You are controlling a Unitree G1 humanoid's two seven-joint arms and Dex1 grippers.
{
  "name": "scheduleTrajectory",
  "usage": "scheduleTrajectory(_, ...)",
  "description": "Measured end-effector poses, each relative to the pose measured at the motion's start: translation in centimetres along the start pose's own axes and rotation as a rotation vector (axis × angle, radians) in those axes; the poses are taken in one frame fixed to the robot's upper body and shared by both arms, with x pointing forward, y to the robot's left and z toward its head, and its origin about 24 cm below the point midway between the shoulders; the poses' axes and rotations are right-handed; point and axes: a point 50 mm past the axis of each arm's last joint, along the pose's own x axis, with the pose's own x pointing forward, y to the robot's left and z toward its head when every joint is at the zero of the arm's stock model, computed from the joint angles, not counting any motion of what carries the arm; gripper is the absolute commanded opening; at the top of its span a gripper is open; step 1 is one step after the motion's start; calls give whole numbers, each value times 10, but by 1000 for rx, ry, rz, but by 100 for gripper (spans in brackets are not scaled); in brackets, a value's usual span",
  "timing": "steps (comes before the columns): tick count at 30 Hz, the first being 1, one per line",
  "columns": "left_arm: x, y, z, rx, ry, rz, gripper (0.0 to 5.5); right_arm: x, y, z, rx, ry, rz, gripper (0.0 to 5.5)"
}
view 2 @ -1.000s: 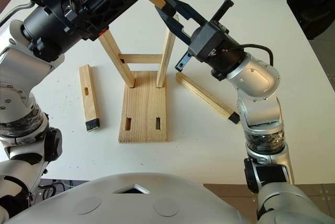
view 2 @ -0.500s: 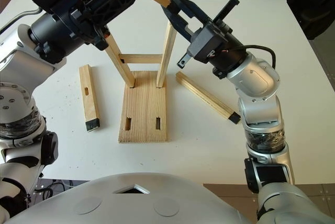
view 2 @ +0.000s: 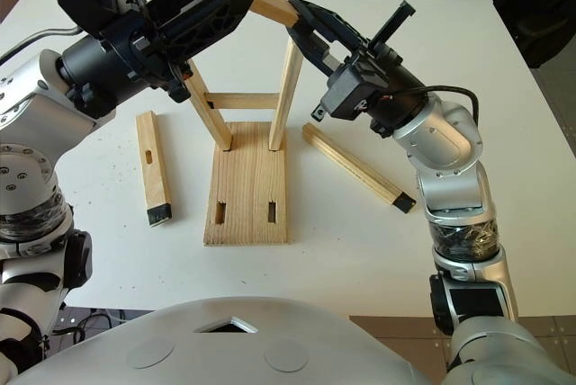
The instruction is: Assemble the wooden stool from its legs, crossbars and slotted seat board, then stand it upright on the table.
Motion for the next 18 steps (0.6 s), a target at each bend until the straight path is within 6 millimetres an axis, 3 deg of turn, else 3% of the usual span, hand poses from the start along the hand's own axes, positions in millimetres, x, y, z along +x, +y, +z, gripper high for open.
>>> scheduleTrajectory(5,0,0,-2,0,11,0,129,-3,13,0,40,5,81,155)
scheduleTrajectory(18,-6,3,8,52,19,6,129,-23,1,-18,-24,96,114,157)
